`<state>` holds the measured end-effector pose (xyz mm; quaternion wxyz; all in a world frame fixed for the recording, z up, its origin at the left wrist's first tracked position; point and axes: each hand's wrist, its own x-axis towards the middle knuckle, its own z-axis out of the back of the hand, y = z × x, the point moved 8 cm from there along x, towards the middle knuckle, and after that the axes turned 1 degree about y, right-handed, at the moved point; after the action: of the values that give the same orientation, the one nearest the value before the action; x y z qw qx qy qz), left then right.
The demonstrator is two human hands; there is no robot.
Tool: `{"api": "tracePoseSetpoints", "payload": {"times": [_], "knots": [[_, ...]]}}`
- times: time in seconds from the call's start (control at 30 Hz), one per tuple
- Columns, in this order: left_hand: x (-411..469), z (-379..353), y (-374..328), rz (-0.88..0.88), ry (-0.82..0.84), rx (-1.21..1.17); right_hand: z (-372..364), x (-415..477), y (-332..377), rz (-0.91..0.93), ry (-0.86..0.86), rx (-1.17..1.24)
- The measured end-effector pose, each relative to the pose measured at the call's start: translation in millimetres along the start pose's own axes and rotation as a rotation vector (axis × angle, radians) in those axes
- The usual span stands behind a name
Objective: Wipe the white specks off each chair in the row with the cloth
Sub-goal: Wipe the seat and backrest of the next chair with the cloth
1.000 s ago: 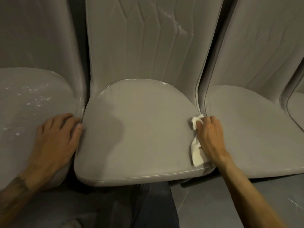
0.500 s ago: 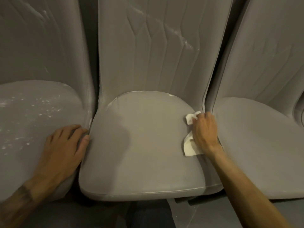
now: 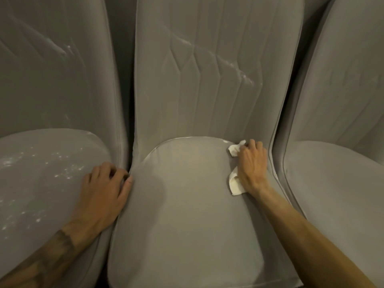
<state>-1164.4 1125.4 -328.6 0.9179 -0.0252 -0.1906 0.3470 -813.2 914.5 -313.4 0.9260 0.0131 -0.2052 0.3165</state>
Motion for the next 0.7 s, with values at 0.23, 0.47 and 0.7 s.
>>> {"api": "tracePoseSetpoints", "payload": {"times": [0.23,0.47,0.7], "knots": [[-2.1,-3.9,2.2,0.013,-0.027,-0.039,-20.7,33.7,26.8,-0.101,0.062,0.364],[-1.7,-5.3,4.2,0.007,-0.039,-0.074,-10.1,17.6,13.6,0.103,0.009,0.38],[-1.9,-6.4,4.1,0.015,-0.048,-0.051,-19.5,51.9,61.7,0.158,0.136,0.625]]}}
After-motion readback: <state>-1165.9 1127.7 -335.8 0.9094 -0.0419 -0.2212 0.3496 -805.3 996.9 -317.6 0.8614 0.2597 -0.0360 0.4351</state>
